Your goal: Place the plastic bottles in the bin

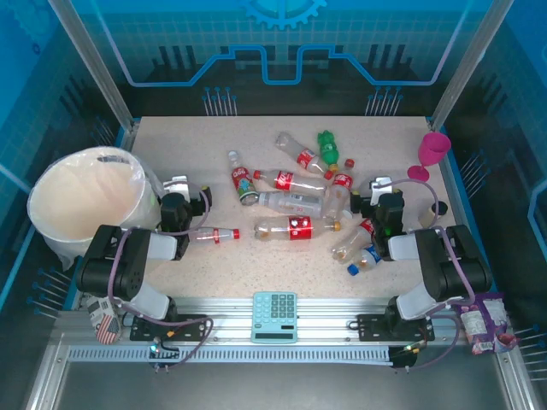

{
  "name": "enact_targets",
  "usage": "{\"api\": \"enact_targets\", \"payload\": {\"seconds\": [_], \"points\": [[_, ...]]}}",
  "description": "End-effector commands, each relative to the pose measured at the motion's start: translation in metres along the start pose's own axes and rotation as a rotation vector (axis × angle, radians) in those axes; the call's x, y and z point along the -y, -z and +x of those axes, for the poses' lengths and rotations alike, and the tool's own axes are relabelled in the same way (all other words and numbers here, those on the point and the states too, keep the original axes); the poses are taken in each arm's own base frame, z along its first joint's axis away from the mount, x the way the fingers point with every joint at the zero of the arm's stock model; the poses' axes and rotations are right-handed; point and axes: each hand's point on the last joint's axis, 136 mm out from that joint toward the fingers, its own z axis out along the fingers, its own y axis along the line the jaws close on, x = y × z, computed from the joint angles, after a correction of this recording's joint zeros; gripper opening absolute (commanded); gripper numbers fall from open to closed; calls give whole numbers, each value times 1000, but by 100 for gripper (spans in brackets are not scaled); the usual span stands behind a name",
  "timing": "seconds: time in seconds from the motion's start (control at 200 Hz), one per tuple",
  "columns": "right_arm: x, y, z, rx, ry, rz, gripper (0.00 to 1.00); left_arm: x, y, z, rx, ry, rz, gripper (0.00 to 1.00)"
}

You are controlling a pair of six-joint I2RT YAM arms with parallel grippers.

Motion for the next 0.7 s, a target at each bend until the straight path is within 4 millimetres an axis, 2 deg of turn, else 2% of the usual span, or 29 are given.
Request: {"api": "enact_targets", "payload": {"seconds": [0.0, 0.695], "points": [[4, -1, -14, 52, -23, 5, 100, -2, 0, -5, 25, 2, -2, 99], [4, -2, -14, 50, -28, 2, 100, -2, -1, -5, 19, 4, -1, 99]]}}
